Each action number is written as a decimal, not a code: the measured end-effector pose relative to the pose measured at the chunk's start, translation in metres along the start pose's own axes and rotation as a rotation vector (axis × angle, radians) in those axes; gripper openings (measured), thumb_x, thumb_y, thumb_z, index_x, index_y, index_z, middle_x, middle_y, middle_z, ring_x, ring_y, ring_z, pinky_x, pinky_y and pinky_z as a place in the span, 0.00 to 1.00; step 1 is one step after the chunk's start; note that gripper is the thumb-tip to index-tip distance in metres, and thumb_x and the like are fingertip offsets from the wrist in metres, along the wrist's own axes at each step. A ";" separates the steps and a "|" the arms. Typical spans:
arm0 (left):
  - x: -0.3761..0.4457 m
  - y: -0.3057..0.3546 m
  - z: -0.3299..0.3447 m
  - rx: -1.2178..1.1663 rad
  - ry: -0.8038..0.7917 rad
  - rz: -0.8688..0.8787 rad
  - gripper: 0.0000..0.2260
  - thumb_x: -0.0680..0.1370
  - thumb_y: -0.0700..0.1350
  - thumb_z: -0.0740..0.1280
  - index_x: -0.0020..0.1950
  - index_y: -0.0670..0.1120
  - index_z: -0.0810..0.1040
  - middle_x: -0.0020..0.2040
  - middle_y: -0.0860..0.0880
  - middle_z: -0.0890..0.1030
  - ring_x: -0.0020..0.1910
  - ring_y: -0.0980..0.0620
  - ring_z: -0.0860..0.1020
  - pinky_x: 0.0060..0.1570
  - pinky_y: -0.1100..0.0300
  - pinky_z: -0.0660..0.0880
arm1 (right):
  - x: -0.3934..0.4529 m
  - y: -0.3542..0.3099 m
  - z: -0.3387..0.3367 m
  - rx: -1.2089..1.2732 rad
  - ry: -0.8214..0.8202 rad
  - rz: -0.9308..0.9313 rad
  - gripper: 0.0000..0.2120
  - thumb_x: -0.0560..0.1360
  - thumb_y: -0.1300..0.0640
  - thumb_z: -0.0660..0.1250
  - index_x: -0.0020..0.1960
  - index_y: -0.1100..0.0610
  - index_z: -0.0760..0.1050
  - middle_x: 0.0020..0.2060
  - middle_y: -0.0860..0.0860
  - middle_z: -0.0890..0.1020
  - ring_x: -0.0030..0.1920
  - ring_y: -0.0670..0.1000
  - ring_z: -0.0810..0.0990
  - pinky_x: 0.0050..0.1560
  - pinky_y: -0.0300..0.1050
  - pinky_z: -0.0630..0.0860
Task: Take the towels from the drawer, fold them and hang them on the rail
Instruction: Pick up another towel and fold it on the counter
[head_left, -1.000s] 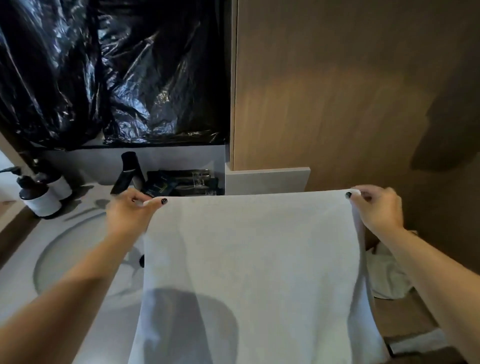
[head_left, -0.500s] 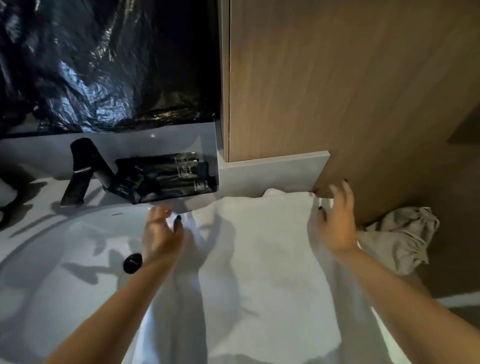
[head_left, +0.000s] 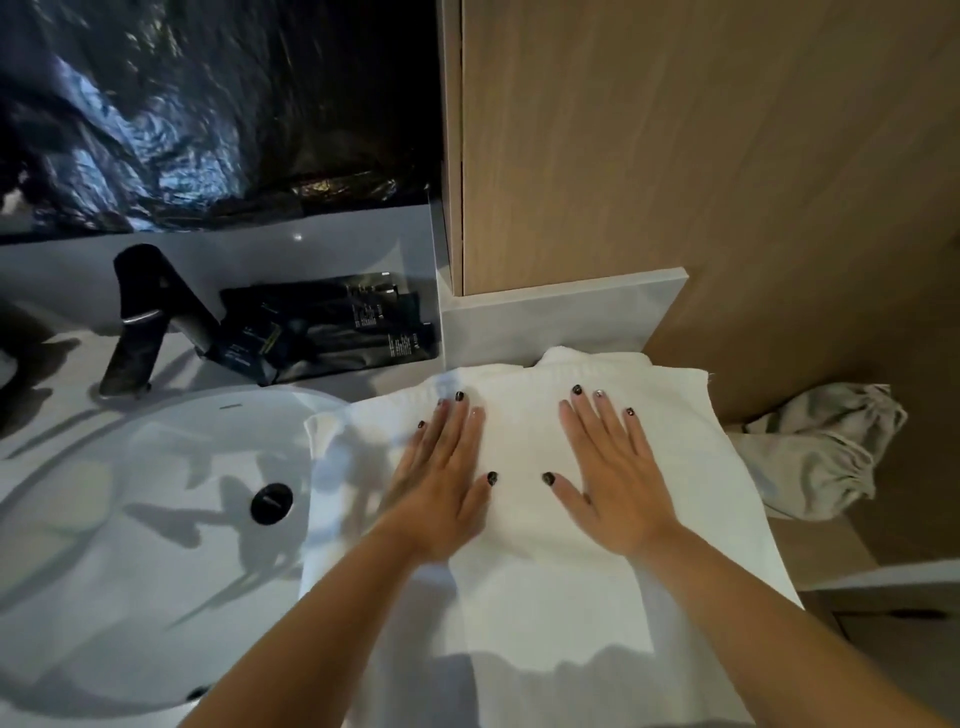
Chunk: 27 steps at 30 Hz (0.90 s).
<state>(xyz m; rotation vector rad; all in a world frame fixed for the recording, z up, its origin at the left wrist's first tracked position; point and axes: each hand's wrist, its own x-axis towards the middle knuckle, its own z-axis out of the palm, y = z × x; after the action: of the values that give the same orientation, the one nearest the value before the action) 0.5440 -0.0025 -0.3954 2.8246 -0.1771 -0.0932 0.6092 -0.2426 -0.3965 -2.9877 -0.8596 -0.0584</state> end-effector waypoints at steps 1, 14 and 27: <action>-0.002 -0.002 -0.004 0.012 -0.022 0.007 0.31 0.82 0.57 0.48 0.80 0.47 0.38 0.80 0.48 0.35 0.78 0.50 0.33 0.77 0.52 0.37 | -0.001 0.001 -0.002 -0.006 -0.013 0.015 0.35 0.80 0.37 0.46 0.81 0.56 0.48 0.80 0.52 0.47 0.80 0.54 0.43 0.78 0.56 0.45; -0.078 0.030 0.019 0.081 0.020 -0.067 0.31 0.81 0.58 0.49 0.81 0.45 0.51 0.81 0.45 0.50 0.80 0.44 0.48 0.76 0.50 0.45 | -0.075 -0.068 0.004 0.048 -0.107 -0.058 0.31 0.82 0.41 0.48 0.80 0.55 0.53 0.80 0.52 0.51 0.79 0.55 0.49 0.74 0.61 0.52; -0.134 0.044 0.018 0.019 0.022 -0.374 0.34 0.77 0.62 0.34 0.80 0.48 0.35 0.79 0.46 0.34 0.77 0.49 0.30 0.75 0.53 0.31 | -0.118 -0.101 -0.013 0.139 -0.208 -0.063 0.30 0.82 0.46 0.44 0.80 0.57 0.47 0.80 0.53 0.45 0.79 0.56 0.45 0.78 0.60 0.46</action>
<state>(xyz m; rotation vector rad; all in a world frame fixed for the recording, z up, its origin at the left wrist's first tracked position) 0.4052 -0.0317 -0.3927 2.8403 0.3579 -0.1423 0.4548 -0.2203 -0.3871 -2.8721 -0.9343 0.3026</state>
